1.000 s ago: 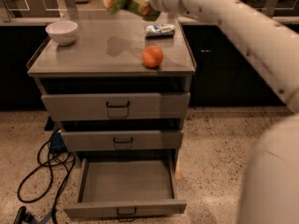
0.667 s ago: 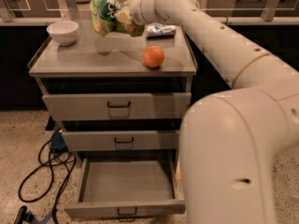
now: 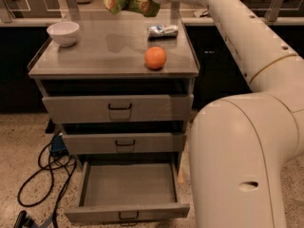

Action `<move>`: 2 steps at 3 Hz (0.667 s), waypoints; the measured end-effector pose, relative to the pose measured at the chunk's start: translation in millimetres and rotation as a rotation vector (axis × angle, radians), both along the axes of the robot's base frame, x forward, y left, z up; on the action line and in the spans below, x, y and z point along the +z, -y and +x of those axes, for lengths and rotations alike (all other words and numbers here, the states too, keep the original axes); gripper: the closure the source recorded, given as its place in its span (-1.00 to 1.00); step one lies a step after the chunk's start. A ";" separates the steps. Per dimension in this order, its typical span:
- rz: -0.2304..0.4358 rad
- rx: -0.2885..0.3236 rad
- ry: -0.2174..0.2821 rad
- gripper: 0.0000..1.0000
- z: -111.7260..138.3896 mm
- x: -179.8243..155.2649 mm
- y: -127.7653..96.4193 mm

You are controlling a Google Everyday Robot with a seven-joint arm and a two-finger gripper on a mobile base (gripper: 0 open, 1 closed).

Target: Pick green rice chip bag from bottom drawer and place on counter

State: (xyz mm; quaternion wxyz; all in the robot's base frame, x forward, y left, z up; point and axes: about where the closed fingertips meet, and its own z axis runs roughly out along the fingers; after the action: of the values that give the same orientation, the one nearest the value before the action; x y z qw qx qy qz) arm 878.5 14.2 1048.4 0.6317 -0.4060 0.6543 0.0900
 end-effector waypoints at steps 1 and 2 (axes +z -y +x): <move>0.000 0.000 -0.001 1.00 0.0 -0.4 -0.2; 0.013 0.061 -0.112 1.00 -3.1 -51.4 -19.5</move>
Offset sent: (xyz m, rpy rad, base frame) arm -0.0111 0.0390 -0.1214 0.0317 0.2724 0.1449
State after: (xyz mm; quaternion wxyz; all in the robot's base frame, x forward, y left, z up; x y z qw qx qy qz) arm 875.4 33.7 997.0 0.5937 -0.4160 0.6752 0.1363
